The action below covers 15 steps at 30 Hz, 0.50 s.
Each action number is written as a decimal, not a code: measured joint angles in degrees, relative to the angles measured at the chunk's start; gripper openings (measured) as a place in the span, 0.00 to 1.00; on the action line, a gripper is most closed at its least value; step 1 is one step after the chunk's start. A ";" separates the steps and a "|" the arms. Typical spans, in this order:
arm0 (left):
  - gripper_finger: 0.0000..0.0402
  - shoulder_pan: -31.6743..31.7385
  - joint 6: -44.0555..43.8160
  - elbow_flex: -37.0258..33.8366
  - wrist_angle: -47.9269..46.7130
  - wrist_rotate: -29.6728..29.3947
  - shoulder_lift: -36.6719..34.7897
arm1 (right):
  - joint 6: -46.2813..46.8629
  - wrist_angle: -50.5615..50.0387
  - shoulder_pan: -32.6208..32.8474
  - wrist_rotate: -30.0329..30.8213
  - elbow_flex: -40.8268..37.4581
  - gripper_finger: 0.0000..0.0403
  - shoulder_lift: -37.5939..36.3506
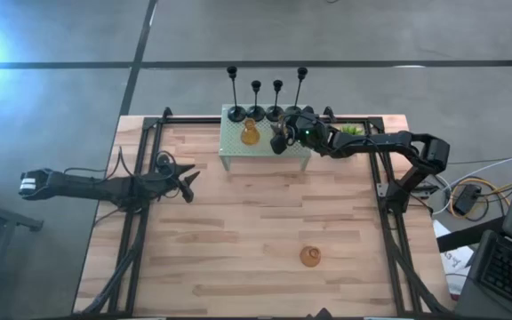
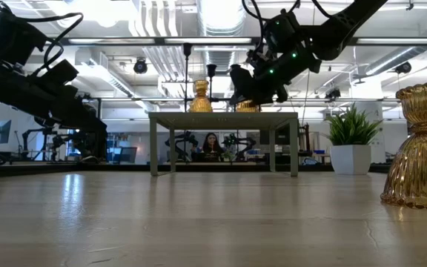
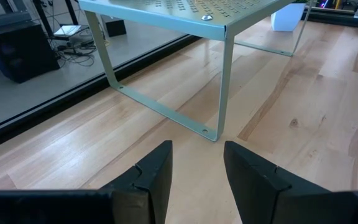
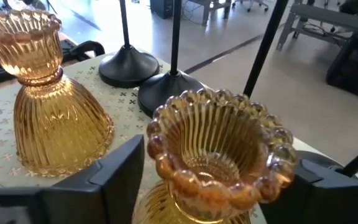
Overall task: Pick & Place candle stick holders
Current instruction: Put the top orange candle holder on the shelf aligned with the other orange candle holder
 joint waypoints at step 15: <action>0.37 -0.02 0.01 0.00 0.00 -0.02 0.00 | -3.27 0.19 0.17 -0.28 0.01 0.81 -0.89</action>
